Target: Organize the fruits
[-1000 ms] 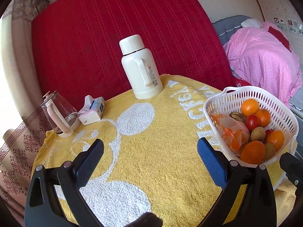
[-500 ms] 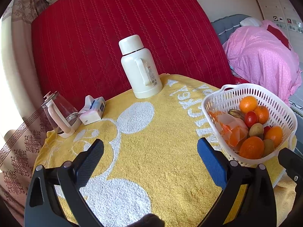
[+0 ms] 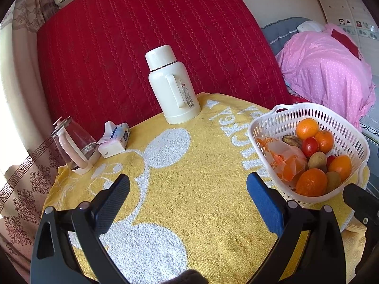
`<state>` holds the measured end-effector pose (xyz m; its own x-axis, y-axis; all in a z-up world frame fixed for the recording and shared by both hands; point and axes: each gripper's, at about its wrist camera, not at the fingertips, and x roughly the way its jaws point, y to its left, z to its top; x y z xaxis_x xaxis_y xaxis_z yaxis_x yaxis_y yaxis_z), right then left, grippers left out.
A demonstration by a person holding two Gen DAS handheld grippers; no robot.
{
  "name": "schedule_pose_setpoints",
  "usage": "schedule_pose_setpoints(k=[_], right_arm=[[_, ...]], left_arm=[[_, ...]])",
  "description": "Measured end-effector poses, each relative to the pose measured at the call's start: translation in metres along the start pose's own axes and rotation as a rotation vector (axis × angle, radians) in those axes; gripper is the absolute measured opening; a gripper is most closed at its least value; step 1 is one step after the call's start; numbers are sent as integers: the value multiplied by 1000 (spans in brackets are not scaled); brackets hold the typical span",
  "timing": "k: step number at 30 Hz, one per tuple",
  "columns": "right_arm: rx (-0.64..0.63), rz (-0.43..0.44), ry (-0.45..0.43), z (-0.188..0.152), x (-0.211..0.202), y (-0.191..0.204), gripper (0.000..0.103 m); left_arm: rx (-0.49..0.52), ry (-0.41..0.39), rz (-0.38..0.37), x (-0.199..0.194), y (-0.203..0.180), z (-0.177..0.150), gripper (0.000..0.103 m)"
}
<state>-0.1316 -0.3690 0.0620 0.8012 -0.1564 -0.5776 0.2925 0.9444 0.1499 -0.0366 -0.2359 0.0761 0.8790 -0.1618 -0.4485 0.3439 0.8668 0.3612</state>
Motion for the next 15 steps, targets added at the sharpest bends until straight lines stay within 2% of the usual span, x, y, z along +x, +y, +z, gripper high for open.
schedule_pose_setpoints(k=[15], right_arm=[[2,-2,4,0,2,-1,98]], left_arm=[[19,-10,-10,-1,-4,0,98]])
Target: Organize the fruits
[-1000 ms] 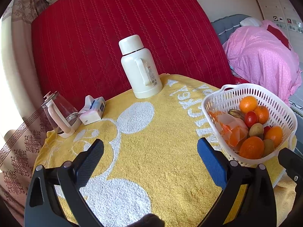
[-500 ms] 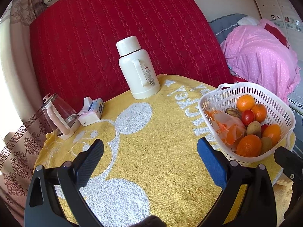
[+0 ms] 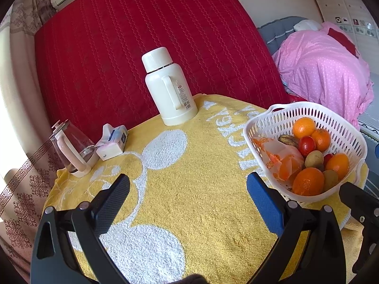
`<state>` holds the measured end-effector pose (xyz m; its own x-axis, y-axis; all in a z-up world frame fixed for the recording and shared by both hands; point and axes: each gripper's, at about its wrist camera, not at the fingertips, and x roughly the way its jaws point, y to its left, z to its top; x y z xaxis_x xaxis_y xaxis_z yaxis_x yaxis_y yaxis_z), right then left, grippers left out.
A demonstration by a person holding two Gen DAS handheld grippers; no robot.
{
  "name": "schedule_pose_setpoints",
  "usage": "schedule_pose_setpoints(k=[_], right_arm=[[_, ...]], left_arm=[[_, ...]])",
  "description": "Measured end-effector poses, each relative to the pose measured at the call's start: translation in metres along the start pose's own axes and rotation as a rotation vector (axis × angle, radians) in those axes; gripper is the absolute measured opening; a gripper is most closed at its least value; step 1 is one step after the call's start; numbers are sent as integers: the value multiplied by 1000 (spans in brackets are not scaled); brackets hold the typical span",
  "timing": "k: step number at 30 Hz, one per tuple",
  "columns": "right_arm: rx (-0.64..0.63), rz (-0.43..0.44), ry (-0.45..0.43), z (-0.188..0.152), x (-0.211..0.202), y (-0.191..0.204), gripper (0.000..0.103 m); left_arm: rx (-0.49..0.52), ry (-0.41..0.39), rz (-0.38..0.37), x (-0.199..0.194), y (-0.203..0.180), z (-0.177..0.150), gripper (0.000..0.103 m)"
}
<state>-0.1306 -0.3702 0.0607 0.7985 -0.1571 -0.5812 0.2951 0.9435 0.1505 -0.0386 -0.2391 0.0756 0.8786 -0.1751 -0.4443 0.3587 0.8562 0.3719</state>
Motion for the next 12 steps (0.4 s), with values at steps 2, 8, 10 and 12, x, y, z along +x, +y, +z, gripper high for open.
schedule_pose_setpoints(k=[2,8,10,12], right_arm=[[-1,1,1,0,0,0,98],[-10,11,7,-3,2,6,98],[-11,19,13,-4,2,8,98],[-13,29,24,-7,4,13,98]], left_arm=[[3,-2,-3,0,0,-1,98],[-14,25,-21,1,4,-3,98],[-33,49,-26,4,10,-6,98],[-51,71,-31,7,17,-11,98]])
